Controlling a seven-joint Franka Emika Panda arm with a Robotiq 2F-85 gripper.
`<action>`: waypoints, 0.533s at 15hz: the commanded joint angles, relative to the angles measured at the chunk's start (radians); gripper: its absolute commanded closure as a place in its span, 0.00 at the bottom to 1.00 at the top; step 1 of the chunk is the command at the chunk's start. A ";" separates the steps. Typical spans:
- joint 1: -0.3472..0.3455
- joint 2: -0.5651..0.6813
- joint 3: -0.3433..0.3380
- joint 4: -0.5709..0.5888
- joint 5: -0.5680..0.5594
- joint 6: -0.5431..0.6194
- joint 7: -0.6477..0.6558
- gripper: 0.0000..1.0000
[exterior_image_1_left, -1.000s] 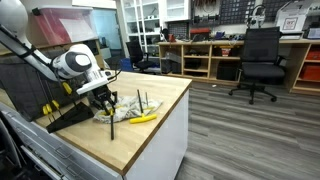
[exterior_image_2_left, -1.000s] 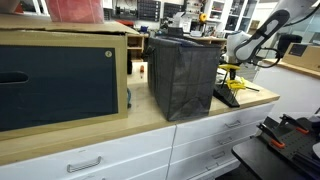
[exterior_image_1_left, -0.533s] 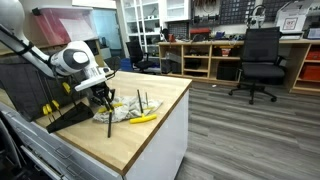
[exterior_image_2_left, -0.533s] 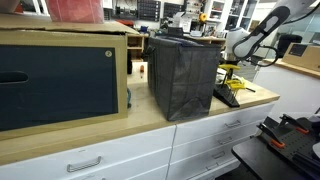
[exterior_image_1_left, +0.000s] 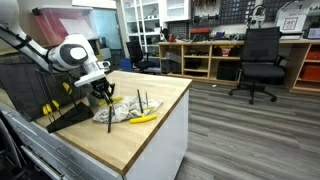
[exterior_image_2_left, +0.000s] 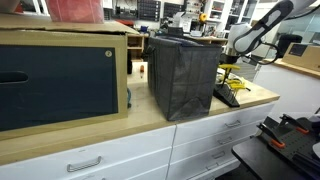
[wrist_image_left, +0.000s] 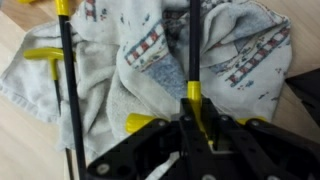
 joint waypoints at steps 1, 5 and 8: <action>-0.064 -0.102 0.028 -0.057 0.078 0.043 -0.085 0.96; -0.123 -0.172 0.061 -0.077 0.191 0.038 -0.190 0.96; -0.157 -0.220 0.102 -0.091 0.336 0.034 -0.304 0.96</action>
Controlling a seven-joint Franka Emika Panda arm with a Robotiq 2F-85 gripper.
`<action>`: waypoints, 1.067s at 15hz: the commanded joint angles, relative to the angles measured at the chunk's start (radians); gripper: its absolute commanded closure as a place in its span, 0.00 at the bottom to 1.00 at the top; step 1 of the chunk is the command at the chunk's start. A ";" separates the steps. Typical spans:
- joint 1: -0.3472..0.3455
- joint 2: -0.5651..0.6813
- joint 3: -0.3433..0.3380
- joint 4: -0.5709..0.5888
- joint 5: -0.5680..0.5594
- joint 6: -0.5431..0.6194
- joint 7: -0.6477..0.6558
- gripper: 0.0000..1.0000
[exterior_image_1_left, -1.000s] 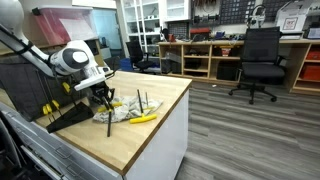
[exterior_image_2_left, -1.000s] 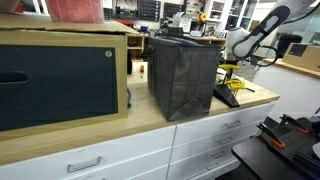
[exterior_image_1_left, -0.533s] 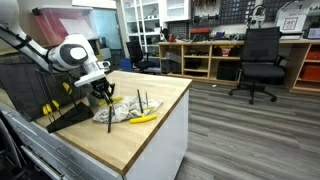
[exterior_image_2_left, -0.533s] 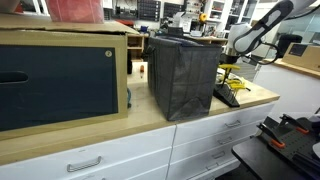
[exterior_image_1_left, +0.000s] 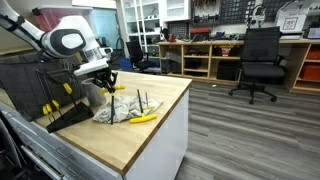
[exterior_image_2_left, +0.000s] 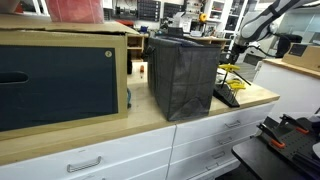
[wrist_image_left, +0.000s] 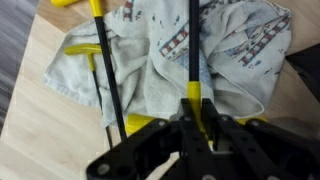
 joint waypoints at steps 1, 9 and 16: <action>-0.038 -0.097 0.054 -0.053 0.159 0.008 -0.132 0.96; -0.005 -0.185 0.106 -0.032 0.479 -0.007 -0.329 0.96; 0.072 -0.297 0.088 -0.029 0.723 0.000 -0.409 0.96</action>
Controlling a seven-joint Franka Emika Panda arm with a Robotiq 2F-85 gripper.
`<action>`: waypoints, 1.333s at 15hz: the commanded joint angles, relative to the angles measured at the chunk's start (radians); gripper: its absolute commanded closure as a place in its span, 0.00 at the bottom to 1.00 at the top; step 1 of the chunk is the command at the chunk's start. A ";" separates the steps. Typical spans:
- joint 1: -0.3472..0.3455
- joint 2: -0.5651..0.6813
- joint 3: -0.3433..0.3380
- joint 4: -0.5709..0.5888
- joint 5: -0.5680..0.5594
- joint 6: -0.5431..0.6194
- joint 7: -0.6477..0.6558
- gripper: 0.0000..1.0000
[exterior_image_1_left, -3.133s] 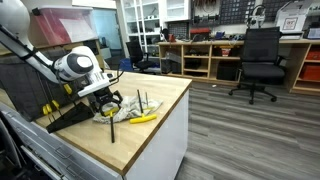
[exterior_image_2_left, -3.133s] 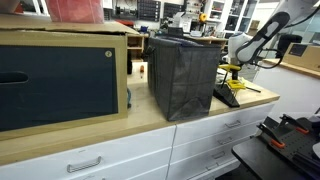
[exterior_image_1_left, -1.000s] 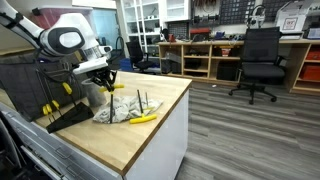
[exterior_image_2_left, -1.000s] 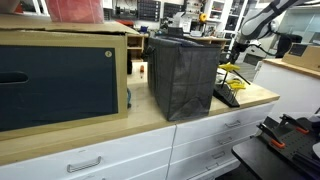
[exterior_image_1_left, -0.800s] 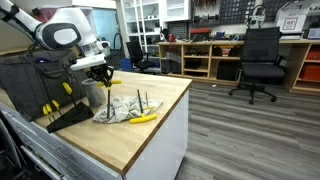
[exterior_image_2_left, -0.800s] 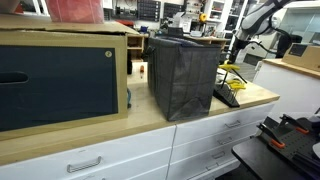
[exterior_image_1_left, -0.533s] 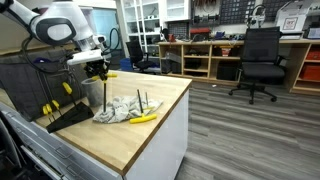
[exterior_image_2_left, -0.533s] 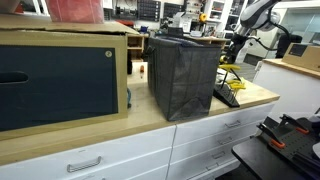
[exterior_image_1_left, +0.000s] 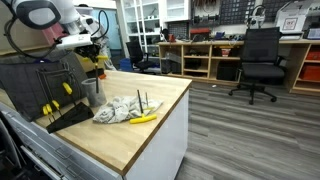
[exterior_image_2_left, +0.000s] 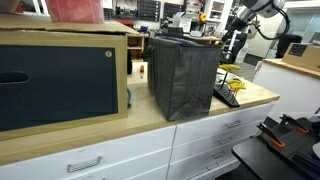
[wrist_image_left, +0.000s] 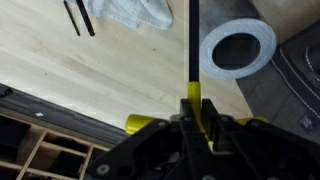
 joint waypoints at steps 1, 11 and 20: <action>0.046 -0.079 -0.025 -0.015 0.142 0.005 -0.064 0.96; 0.109 -0.112 0.002 -0.027 0.436 0.142 -0.194 0.96; 0.147 -0.026 0.052 -0.035 0.542 0.292 -0.312 0.96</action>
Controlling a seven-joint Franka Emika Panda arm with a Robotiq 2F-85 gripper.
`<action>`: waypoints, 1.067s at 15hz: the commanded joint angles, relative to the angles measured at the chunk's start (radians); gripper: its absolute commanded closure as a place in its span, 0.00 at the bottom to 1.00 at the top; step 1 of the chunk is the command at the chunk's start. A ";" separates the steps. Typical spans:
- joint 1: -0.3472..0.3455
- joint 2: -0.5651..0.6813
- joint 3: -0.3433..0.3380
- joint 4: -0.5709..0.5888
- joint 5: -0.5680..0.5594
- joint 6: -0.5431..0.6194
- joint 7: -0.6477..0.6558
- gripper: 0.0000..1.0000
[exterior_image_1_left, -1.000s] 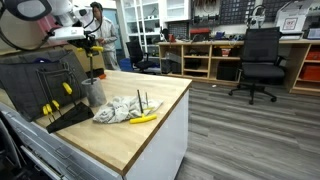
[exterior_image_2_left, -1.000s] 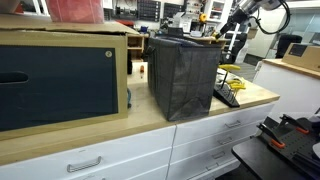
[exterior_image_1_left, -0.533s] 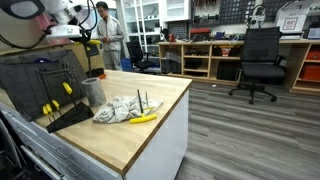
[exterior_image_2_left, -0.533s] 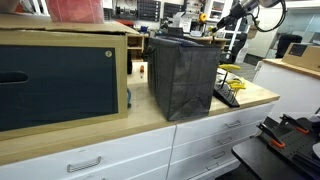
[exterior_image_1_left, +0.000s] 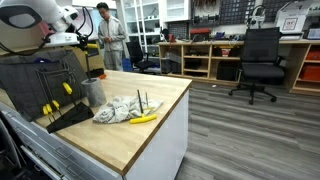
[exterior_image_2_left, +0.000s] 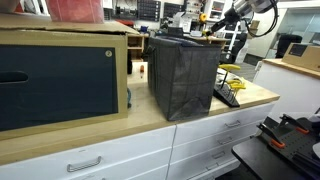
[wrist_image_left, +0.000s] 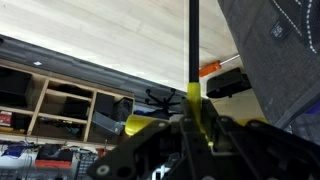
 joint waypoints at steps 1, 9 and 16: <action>0.008 0.035 0.015 0.004 0.056 0.093 -0.077 0.96; -0.030 0.065 0.012 -0.042 0.120 0.133 -0.154 0.96; -0.015 0.157 0.041 -0.126 0.149 0.261 -0.154 0.96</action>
